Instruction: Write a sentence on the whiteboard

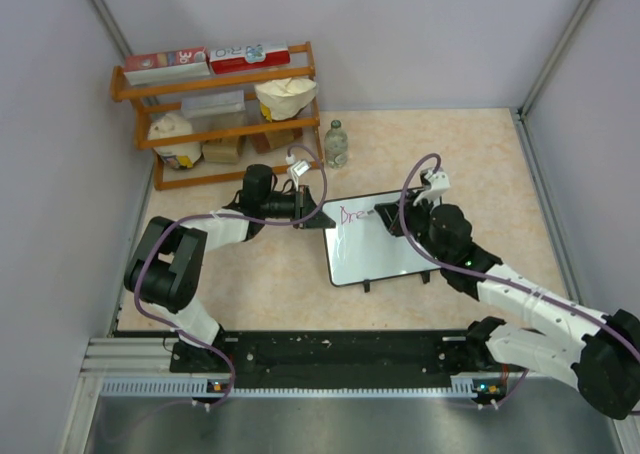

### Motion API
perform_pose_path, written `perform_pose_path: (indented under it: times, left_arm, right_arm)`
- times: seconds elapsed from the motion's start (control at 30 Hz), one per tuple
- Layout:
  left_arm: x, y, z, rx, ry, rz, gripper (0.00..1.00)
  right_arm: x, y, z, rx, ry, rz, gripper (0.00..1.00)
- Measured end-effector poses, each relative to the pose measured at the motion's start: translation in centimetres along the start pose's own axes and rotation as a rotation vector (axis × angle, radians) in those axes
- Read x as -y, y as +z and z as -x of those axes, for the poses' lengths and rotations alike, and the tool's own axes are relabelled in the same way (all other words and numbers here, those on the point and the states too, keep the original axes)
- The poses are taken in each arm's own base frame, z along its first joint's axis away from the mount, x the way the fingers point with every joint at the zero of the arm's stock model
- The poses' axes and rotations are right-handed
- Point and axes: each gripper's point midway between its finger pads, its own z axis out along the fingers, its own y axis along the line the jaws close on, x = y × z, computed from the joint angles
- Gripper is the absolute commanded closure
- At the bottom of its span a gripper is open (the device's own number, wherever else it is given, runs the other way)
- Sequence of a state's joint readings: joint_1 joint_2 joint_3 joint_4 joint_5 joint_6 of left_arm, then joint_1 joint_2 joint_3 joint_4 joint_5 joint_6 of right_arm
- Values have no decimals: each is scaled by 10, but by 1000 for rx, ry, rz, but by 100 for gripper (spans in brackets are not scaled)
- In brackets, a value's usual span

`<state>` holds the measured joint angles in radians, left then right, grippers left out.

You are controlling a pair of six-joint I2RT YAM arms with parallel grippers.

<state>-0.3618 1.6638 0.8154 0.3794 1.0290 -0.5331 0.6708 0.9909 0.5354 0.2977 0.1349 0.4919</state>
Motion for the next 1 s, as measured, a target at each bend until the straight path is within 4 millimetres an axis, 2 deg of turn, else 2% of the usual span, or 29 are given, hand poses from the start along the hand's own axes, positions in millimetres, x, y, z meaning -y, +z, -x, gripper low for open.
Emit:
perform_pose_path:
  times: [0.5,1.0]
  left_arm:
    - [0,0,0,0,0,0,100]
    - [0,0,0,-1,3,-3,100]
  right_arm:
    - [8,-10,-8,-6,6,-18,100]
    - [14,-18,5,35,12,-50,100]
